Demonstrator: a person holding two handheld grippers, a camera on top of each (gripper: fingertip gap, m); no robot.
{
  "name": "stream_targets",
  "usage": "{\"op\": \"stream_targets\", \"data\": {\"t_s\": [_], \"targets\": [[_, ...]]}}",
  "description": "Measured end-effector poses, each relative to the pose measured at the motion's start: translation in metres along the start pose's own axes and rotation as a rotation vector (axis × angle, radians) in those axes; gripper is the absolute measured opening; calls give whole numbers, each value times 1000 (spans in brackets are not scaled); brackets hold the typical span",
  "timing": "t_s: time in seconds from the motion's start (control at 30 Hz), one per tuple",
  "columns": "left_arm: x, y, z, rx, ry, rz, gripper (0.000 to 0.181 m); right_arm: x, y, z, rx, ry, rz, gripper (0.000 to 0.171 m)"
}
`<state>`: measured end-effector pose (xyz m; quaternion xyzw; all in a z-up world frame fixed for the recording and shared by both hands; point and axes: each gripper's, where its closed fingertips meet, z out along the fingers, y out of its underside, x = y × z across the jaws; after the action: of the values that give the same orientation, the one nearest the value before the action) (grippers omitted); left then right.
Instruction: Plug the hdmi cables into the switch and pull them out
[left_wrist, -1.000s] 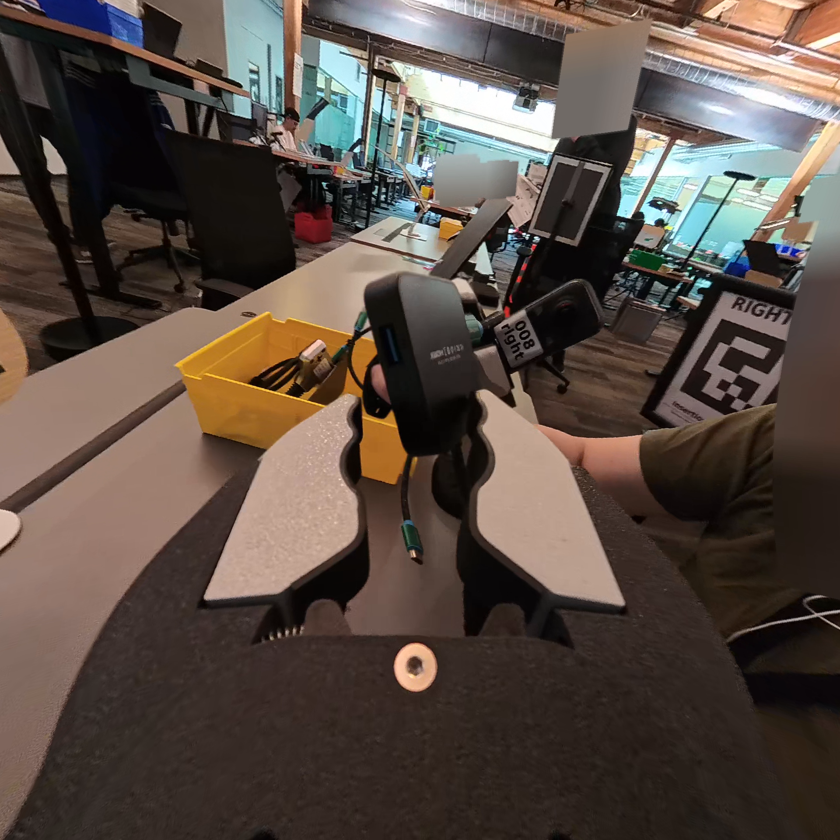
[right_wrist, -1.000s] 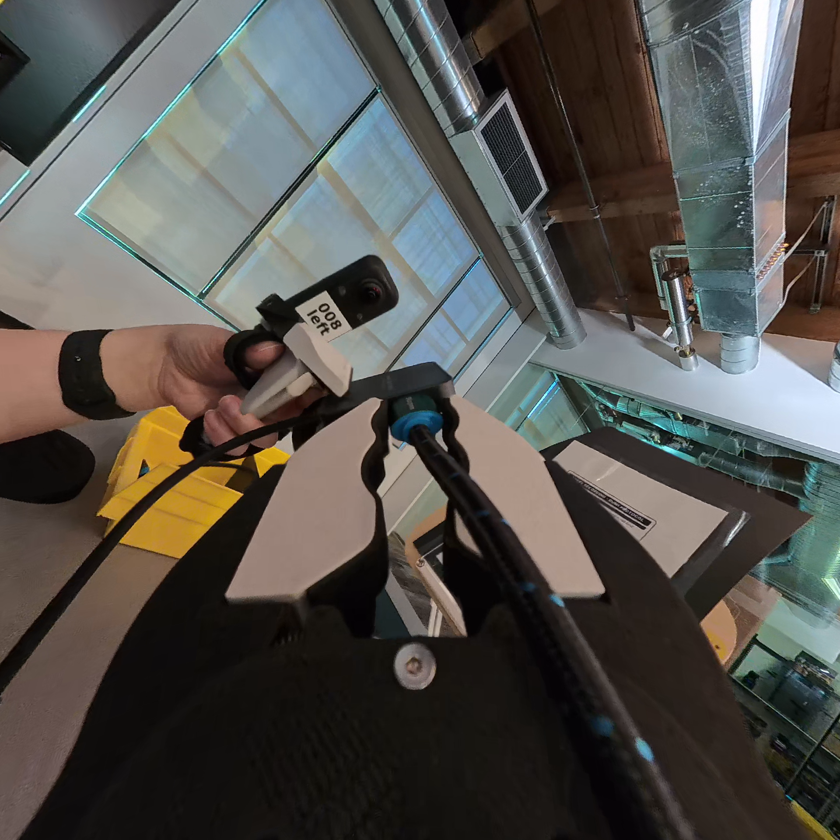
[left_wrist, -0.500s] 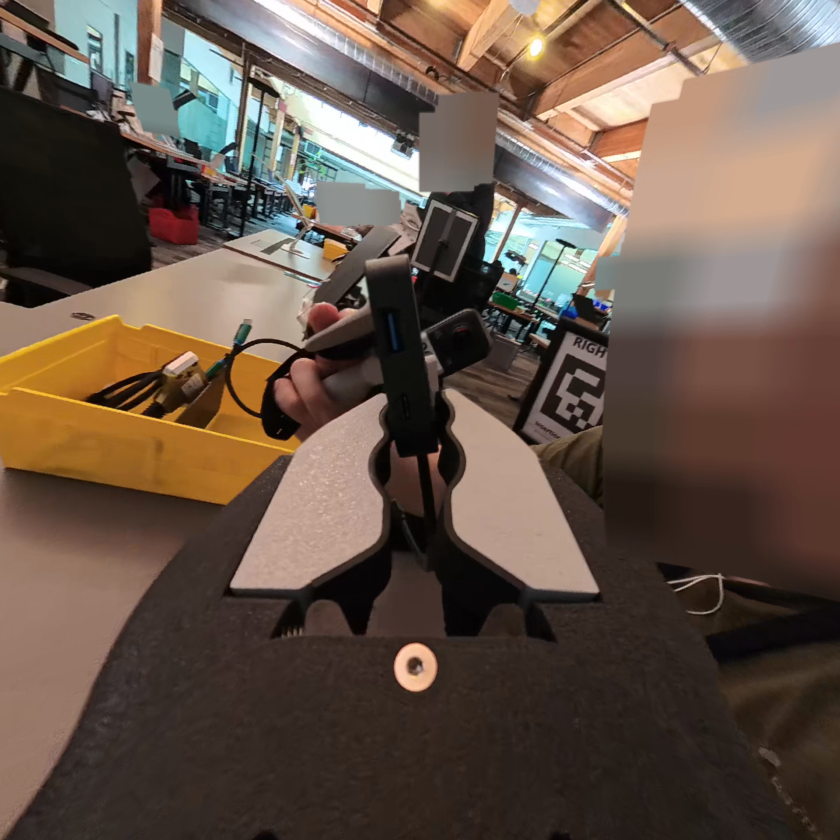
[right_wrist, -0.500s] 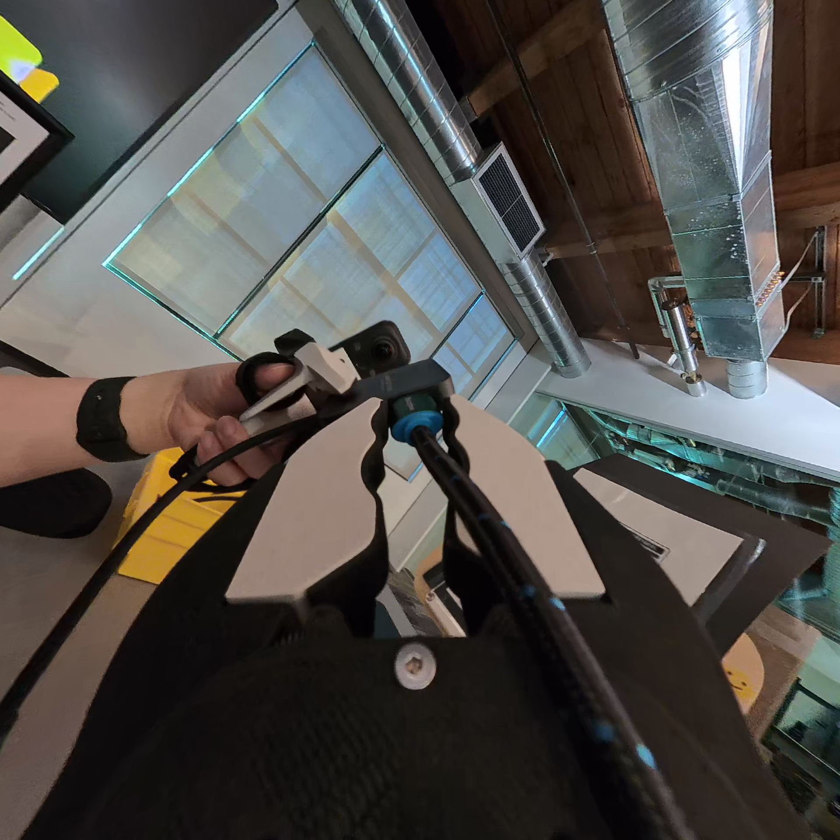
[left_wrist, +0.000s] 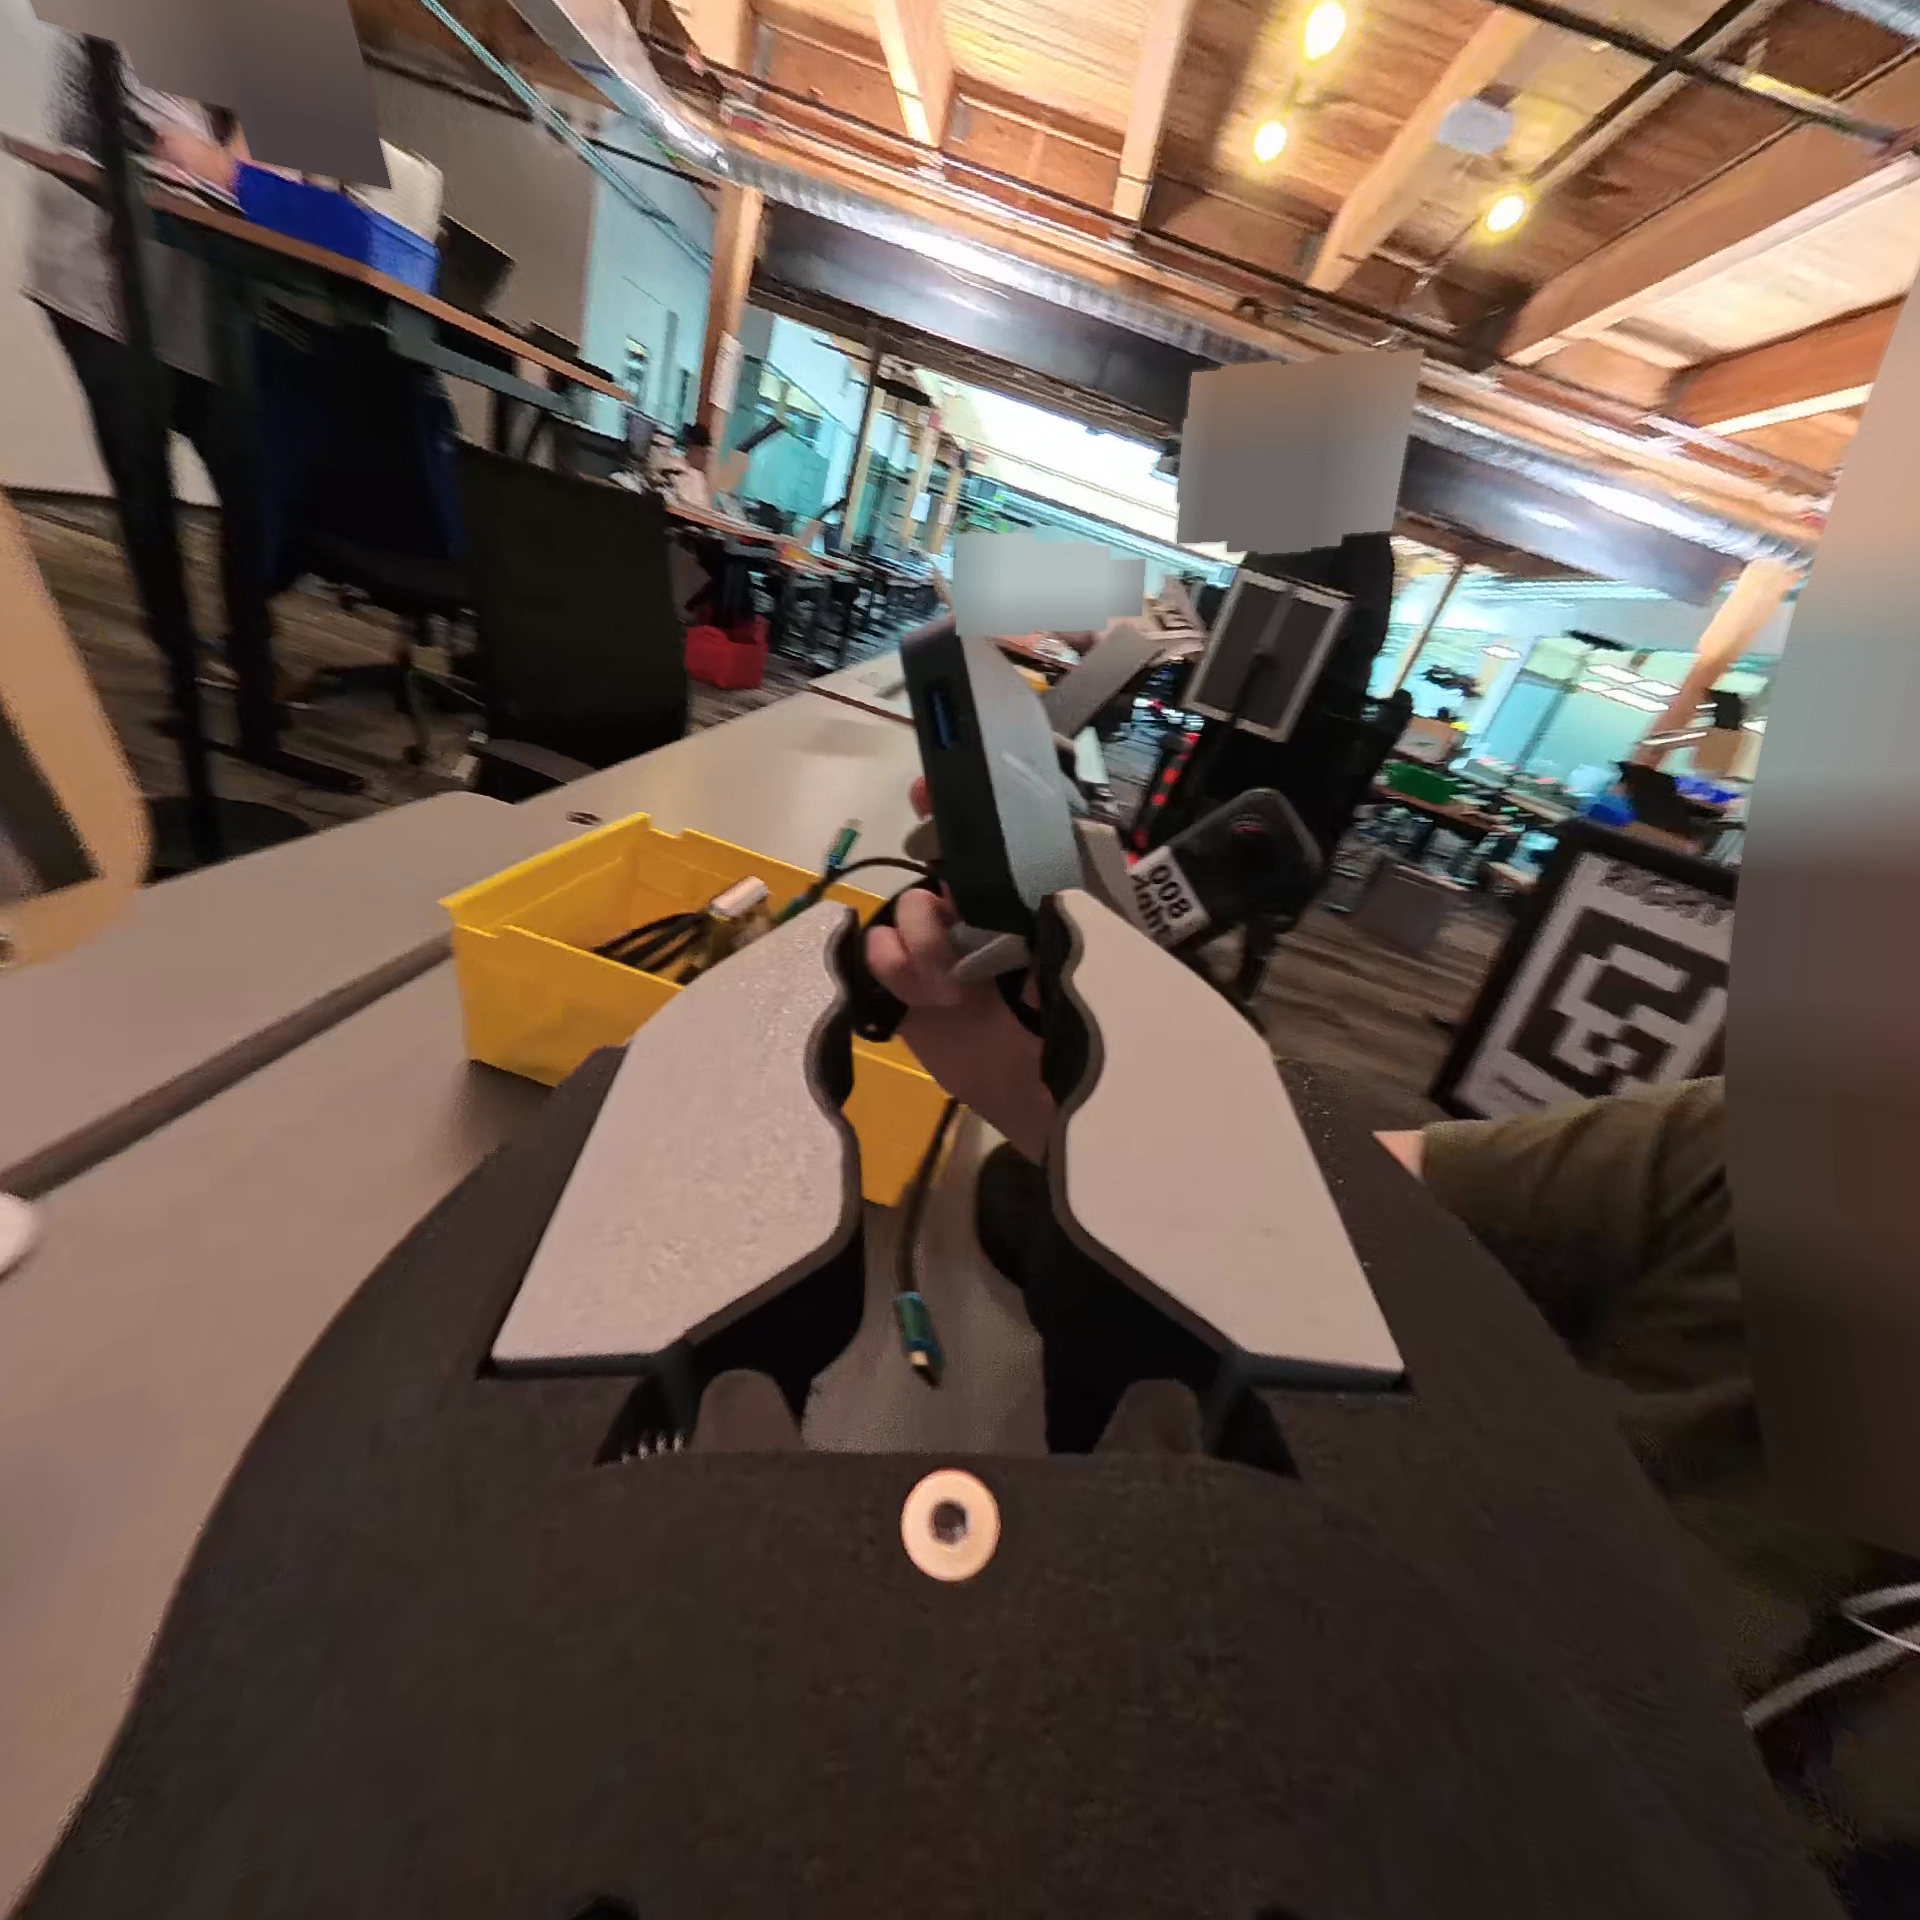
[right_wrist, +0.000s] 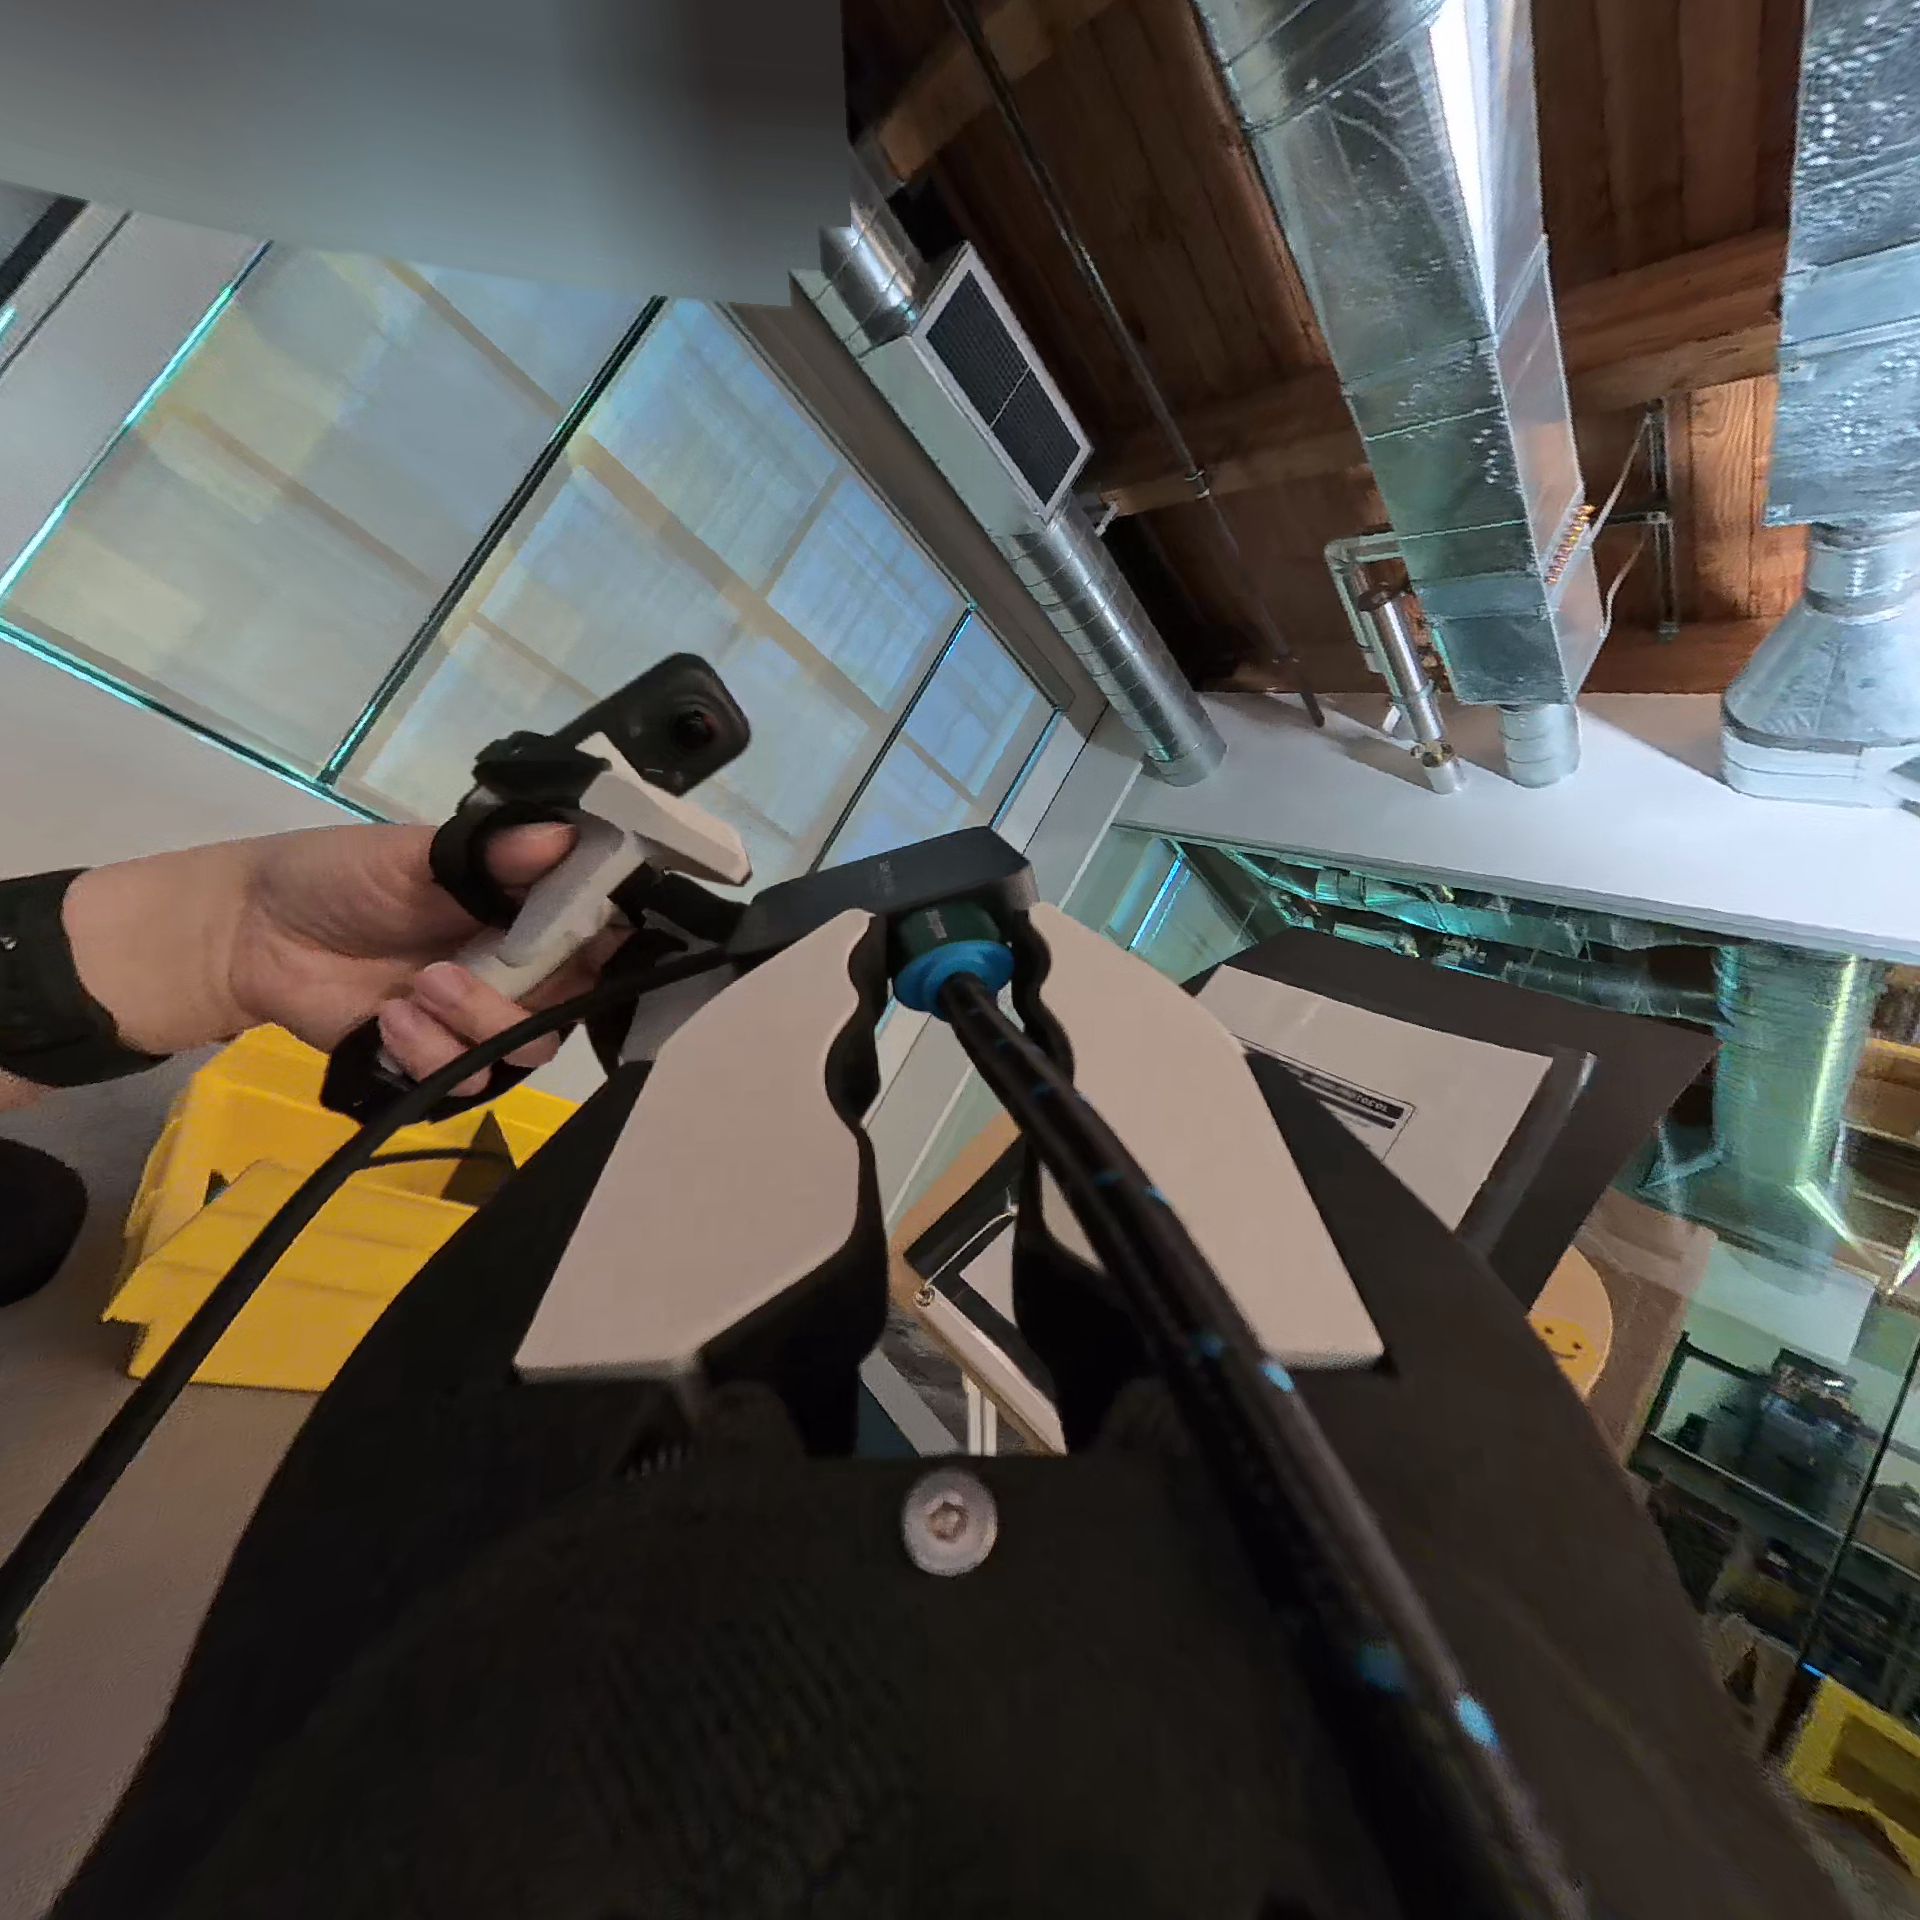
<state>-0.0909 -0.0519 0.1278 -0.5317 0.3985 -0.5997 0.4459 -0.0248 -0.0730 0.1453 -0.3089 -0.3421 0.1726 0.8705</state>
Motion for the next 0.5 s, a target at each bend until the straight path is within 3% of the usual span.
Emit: {"op": "stream_targets", "data": {"t_s": [0.5], "targets": [[1,-6,-5,-1,-79,97,32,30,1,-13,87,58,246,24]]}}
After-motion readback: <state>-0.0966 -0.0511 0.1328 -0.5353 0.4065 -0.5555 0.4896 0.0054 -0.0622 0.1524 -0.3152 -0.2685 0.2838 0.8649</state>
